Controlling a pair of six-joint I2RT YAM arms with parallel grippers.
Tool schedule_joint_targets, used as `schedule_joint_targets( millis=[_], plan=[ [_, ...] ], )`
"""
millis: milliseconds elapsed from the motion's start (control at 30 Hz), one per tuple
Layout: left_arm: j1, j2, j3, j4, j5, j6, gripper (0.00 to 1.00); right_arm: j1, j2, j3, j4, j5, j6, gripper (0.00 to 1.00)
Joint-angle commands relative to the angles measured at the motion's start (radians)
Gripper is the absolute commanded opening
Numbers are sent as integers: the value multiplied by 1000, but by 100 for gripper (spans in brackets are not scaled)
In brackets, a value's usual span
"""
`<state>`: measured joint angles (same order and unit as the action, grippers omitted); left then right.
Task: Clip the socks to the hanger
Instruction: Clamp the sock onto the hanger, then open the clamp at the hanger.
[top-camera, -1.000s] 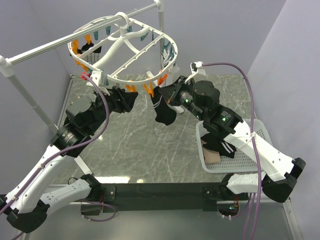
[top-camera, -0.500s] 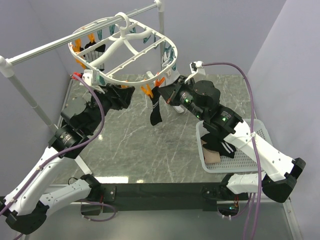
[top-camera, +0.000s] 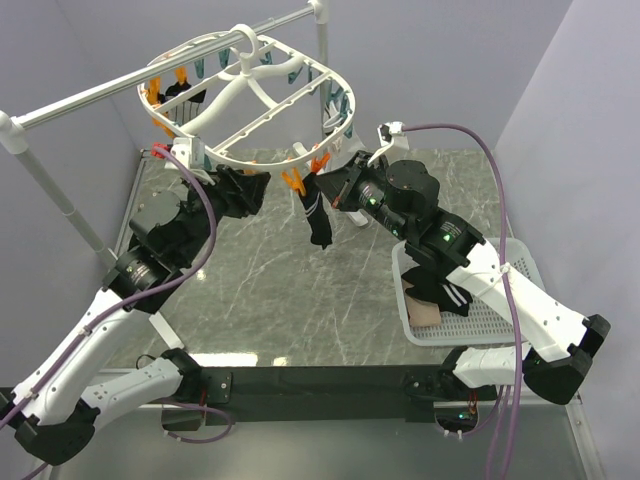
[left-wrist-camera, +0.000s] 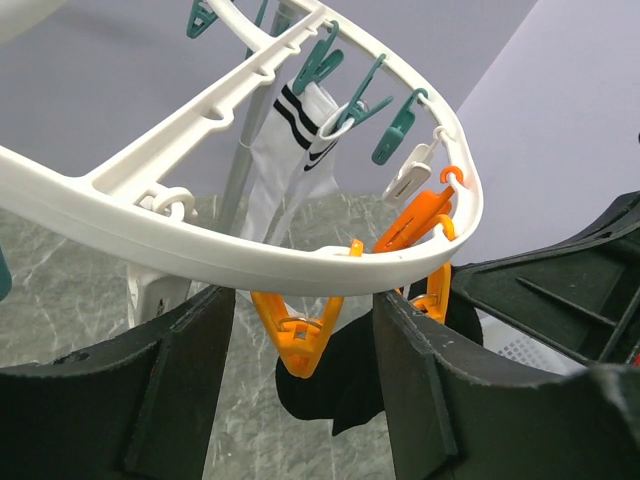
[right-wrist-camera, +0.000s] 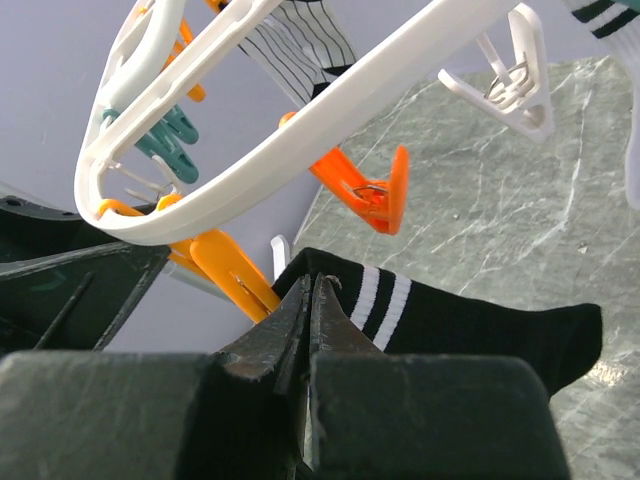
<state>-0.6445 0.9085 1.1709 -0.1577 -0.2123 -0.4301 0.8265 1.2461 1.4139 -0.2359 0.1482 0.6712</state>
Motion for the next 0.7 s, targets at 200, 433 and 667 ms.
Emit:
schedule_joint_targets(
  millis=[200,433,667],
  plan=[
    [3,-5,-20,78,-24,28,53,-6,-4,54,49,2,-15,0],
    [3,-14,-36,109,-38,30,37,-6,-7,49,52,-1,-12,0],
    [3,-17,-57,147,-26,36,25,-7,-8,48,46,5,-16,0]
  ],
)
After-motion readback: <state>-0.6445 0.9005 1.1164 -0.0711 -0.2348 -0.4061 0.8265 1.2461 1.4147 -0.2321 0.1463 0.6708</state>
